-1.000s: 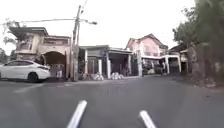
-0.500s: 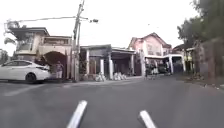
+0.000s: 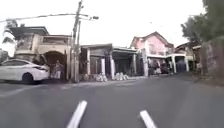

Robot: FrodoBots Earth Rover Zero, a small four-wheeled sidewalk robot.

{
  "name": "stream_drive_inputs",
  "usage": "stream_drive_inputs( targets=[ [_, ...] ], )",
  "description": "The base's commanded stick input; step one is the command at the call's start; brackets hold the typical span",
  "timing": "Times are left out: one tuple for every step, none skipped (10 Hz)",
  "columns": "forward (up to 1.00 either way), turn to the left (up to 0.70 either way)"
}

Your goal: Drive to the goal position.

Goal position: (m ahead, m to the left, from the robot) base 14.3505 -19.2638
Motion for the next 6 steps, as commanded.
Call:
stream_drive_inputs(
  targets=[
    [1.00, -0.40],
    [1.00, -0.40],
    [1.00, -0.40],
    [1.00, -0.40],
    [1.00, -0.40],
    [1.00, 0.00]
  ],
)
